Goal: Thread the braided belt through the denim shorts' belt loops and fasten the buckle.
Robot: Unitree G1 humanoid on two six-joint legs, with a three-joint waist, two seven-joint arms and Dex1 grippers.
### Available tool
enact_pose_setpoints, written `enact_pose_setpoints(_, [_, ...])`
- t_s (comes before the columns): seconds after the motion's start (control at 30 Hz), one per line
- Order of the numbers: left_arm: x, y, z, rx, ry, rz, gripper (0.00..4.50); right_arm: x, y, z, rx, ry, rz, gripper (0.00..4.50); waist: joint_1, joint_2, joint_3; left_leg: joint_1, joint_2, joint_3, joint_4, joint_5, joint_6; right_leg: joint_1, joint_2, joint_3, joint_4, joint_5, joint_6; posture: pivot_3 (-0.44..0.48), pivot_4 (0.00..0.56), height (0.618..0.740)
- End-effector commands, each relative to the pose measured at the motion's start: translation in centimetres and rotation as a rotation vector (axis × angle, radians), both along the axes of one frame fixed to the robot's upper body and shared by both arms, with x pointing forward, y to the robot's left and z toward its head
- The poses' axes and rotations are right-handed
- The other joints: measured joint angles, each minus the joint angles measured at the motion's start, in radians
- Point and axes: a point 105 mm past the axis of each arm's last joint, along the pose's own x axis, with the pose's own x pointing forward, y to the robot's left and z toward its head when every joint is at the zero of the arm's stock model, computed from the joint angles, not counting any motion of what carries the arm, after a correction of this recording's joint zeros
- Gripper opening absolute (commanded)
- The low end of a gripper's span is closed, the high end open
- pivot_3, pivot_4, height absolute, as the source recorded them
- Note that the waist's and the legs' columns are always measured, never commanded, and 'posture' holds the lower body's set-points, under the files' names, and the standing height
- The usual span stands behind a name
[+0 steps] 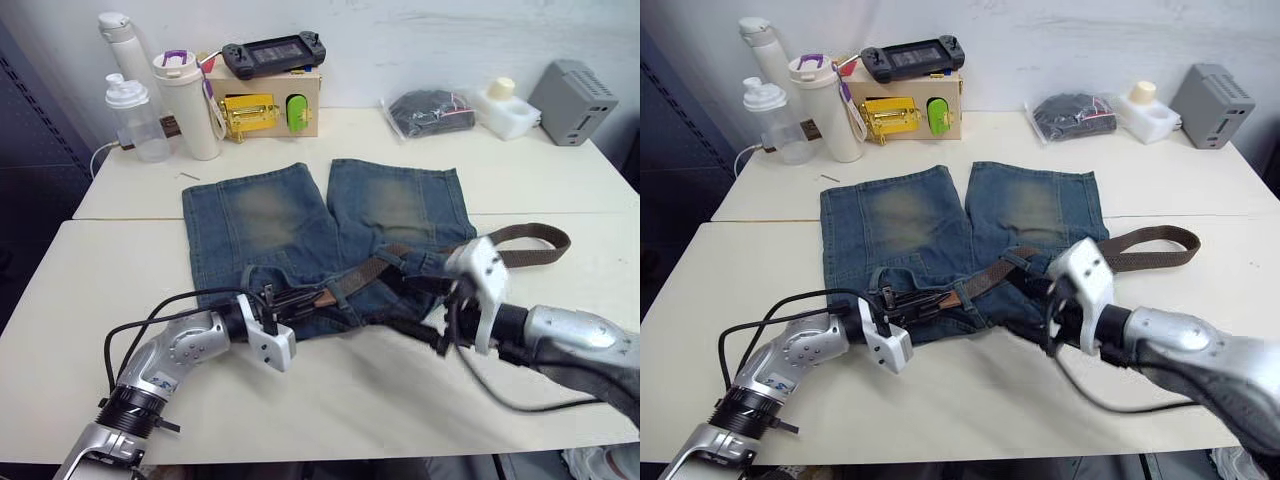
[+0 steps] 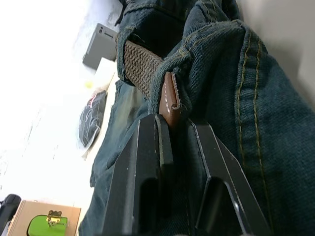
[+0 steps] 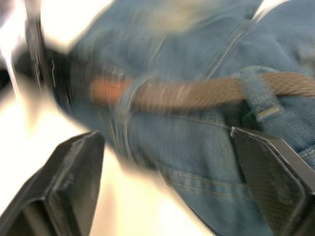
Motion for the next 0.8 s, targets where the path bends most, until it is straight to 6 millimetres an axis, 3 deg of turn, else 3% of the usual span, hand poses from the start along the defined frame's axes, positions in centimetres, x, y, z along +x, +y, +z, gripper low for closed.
enact_pose_setpoints(0.03, [0.0,-0.5,0.2,-0.013,-0.004,-0.015,0.12,0.1,0.2,-1.2,-0.227,-0.251,0.154,4.41,0.004,0.000,0.000,-0.001,-0.001,0.004,0.000,0.001,0.002,0.003,-0.004,-0.003,-0.001,0.000,0.000,0.000,0.150,0.646])
enact_pose_setpoints(0.17, [0.0,-0.6,0.3,-0.018,-0.002,-0.018,0.12,1.4,-1.5,-3.8,-0.449,-0.365,0.168,4.41,0.011,-0.001,0.000,-0.001,-0.004,0.007,0.000,0.002,0.004,0.002,-0.009,-0.007,-0.001,0.000,0.000,0.000,0.150,0.646])
enact_pose_setpoints(0.2, [0.0,-0.6,0.3,-0.019,-0.002,-0.018,0.12,1.8,-2.1,-4.3,-0.499,-0.378,0.158,4.18,0.014,-0.001,0.000,-0.001,-0.004,0.008,0.000,0.002,0.004,0.001,-0.009,-0.009,-0.001,0.000,0.000,0.000,0.150,0.646])
enact_pose_setpoints(0.3, [0.0,-0.7,0.4,-0.020,-0.003,-0.018,0.12,2.6,-3.4,-5.4,-0.578,-0.398,0.134,3.14,0.017,-0.001,0.000,-0.001,-0.005,0.011,0.000,0.003,0.005,-0.002,-0.010,-0.014,0.000,0.000,0.000,0.000,0.150,0.646])
enact_pose_setpoints(0.53, [0.0,-0.8,0.5,-0.017,-0.012,-0.024,0.12,5.3,-5.9,-5.7,-0.574,-0.352,-0.089,0.15,0.021,-0.002,0.000,-0.001,-0.005,0.013,0.001,0.003,0.005,-0.001,-0.018,-0.019,0.002,0.000,0.000,0.000,0.150,0.646])
enact_pose_setpoints(0.67, [0.0,-0.7,0.5,-0.011,-0.018,-0.026,0.12,7.1,-9.4,-5.2,-0.592,-0.321,-0.299,0.07,0.027,-0.002,0.000,-0.001,-0.005,0.013,0.002,0.003,0.006,-0.002,-0.017,-0.019,0.002,0.000,0.000,0.000,0.150,0.646])
enact_pose_setpoints(0.8, [0.0,-0.5,0.4,-0.007,-0.018,-0.021,0.12,7.5,-12.8,-4.9,-0.641,-0.284,-0.447,0.07,0.040,-0.002,0.000,-0.001,-0.006,0.013,0.002,0.003,0.006,-0.002,-0.018,-0.019,0.002,0.000,0.000,0.000,0.150,0.646])
